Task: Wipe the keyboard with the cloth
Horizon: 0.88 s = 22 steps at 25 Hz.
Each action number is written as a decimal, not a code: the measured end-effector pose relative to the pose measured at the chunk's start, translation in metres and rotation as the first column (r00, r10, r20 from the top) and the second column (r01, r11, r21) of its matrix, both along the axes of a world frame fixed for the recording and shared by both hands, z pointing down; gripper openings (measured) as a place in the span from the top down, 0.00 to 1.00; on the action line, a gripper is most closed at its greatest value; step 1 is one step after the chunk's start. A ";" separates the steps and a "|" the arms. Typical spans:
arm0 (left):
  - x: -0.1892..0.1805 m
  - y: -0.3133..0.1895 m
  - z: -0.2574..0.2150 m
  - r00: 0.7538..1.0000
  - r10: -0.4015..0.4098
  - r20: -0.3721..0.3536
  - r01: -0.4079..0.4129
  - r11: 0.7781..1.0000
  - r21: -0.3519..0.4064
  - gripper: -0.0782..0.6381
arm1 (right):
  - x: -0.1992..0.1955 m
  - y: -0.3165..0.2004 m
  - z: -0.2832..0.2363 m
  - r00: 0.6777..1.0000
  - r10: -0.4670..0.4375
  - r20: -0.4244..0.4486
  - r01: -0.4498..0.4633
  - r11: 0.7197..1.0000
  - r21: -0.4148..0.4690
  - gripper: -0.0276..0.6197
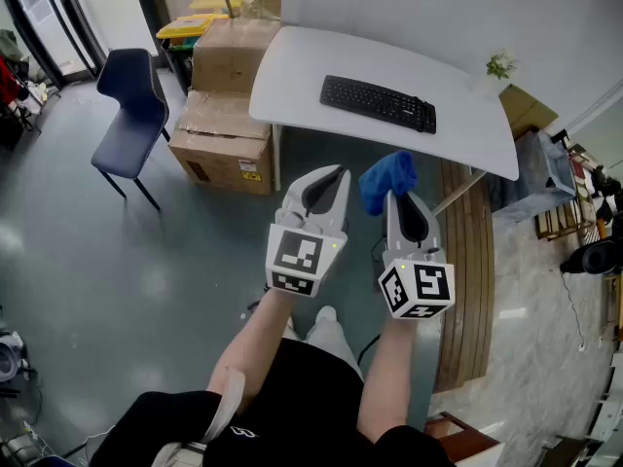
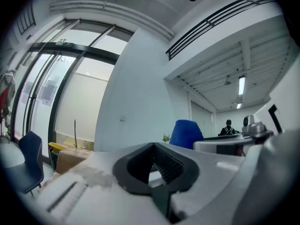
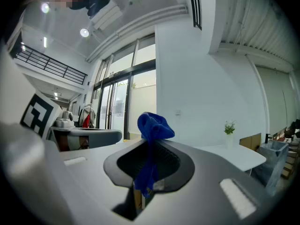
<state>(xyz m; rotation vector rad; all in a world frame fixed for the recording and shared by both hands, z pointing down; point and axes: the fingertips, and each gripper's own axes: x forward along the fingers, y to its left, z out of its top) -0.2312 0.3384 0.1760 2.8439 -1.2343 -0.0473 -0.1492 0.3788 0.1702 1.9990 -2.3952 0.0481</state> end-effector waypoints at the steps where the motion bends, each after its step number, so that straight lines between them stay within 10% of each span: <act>1: 0.000 -0.001 -0.001 1.000 0.000 0.001 0.000 1.000 0.002 0.89 | -0.001 -0.001 -0.001 1.000 -0.001 0.000 0.001 1.000 0.004 0.90; 22: 0.021 -0.087 0.013 0.999 -0.038 0.013 0.038 0.999 -0.002 0.89 | 0.040 -0.088 -0.003 0.998 0.005 0.065 -0.009 0.998 0.064 0.89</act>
